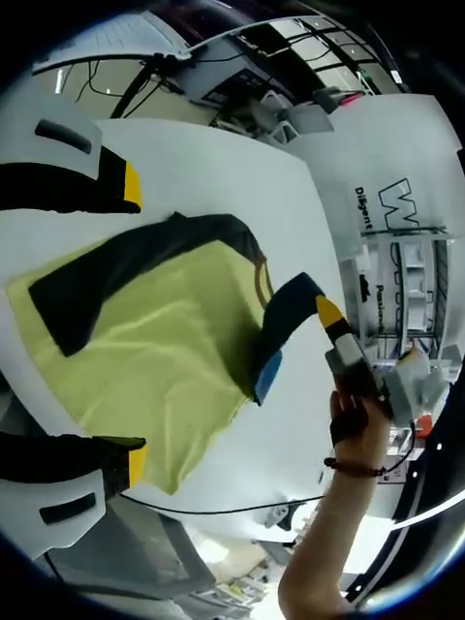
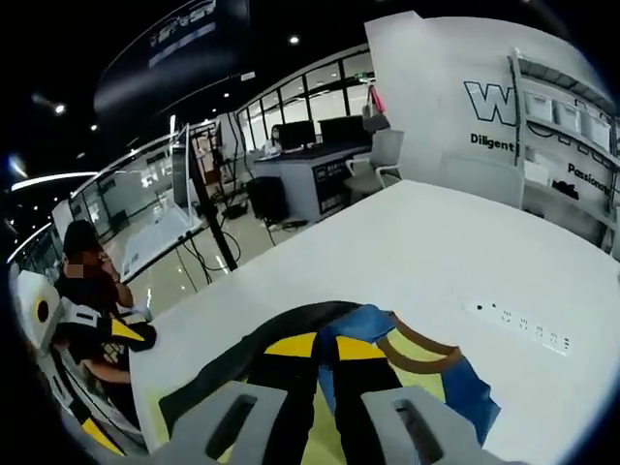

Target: Fold the garment on the visible template until the final outline fits inside the template.

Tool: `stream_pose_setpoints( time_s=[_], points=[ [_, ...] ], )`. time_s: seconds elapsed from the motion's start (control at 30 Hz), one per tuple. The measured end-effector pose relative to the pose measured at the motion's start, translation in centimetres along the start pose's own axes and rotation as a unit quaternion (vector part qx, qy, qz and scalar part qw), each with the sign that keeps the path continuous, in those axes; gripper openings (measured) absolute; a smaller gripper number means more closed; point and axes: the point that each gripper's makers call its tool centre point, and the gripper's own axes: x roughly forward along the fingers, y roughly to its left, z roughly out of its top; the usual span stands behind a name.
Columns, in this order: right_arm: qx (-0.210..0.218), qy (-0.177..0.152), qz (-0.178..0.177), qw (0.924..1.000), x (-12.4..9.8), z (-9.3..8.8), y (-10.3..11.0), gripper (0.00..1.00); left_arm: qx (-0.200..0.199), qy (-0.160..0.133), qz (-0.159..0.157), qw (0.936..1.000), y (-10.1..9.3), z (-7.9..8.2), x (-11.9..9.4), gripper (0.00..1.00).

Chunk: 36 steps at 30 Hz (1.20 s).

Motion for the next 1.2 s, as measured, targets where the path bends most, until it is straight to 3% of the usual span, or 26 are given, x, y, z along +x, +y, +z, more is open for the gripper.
stream_pose_setpoints(
  time_s=[0.2, 0.57, 0.8, 0.97, 1.2],
  points=[
    [-0.005, 0.019, 0.006, 0.9998, 1.7, -1.2, 1.4, 0.00, -0.001, 0.002, 0.003, 1.0000, 0.4, -0.1, -0.1, 0.98],
    [-0.013, 0.003, 0.016, 0.9998, 3.2, -0.1, 2.9, 0.00, 0.003, 0.000, 0.003, 1.0000, 0.6, -0.1, -0.1, 0.98],
    [-0.027, -0.011, 0.040, 0.9988, 4.5, 0.3, 5.3, 0.00, 0.002, -0.001, 0.005, 1.0000, 1.0, -0.4, -0.3, 0.98],
    [-0.028, 0.021, 0.033, 0.9989, 6.1, -2.1, 4.9, 0.00, 0.001, -0.003, 0.006, 1.0000, 1.2, -0.6, -0.5, 0.98],
    [-0.016, 0.049, 0.058, 0.9970, 8.2, -4.7, 6.0, 0.00, 0.001, -0.004, 0.009, 0.9999, 1.5, -0.8, -0.7, 0.98]
  ],
)
